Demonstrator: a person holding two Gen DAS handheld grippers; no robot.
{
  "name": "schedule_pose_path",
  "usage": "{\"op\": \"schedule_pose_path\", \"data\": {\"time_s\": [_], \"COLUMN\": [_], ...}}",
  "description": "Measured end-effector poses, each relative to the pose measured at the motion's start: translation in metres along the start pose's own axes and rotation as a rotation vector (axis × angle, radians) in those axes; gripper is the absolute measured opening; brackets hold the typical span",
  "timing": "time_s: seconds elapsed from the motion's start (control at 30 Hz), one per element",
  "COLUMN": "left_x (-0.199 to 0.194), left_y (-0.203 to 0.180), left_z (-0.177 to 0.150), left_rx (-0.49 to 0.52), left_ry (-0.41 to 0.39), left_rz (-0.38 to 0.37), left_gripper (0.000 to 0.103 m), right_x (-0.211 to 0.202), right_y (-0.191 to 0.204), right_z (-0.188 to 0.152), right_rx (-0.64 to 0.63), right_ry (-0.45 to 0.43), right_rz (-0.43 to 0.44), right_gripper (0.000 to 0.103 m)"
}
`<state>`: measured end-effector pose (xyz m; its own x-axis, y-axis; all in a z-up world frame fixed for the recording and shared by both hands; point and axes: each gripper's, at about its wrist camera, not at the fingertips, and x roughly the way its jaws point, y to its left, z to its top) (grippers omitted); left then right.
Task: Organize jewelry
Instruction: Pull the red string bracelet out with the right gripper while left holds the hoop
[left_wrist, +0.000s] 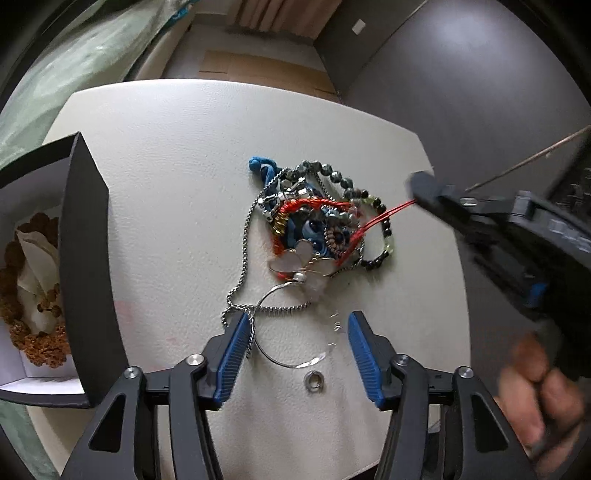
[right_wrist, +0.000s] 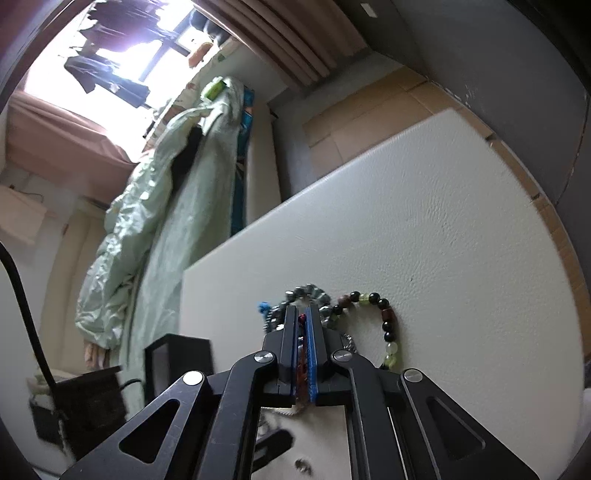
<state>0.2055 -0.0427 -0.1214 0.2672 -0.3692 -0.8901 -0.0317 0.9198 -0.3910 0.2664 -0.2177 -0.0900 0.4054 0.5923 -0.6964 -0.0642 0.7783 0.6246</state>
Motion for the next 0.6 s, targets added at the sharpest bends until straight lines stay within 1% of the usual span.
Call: {"op": "schedule_pose_path", "data": {"time_s": [0.03,0.17,0.37,0.53,0.6], "left_x": [0.001,-0.007,-0.023,-0.006,0.002], "left_y": [-0.001,-0.002,-0.012,-0.022,-0.028], "left_z": [0.002,-0.002,-0.004,-0.004,-0.005], "left_rx": [0.004,0.02,0.038,0.09,0.126], "left_ry": [0.0,-0.02,-0.087,-0.048,-0.035], "left_rz": [0.006,0.021,0.04,0.05,0.081], "left_gripper": [0.069,0.07,0.07,0.07,0.07], "right_x": [-0.006,-0.033,-0.061,-0.078,-0.082], "right_y": [0.0,0.003,0.0,-0.008,-0.01], "right_z": [-0.001,-0.006,-0.005,-0.001,0.0], "right_rx": [-0.002,-0.015,0.0,0.021,0.024], "right_ry": [-0.008,-0.051,-0.112,-0.159,-0.165], "right_rz": [0.005,0.024,0.033,0.035,0.038], "right_gripper": [0.006,0.006,0.006,0.006,0.006]}}
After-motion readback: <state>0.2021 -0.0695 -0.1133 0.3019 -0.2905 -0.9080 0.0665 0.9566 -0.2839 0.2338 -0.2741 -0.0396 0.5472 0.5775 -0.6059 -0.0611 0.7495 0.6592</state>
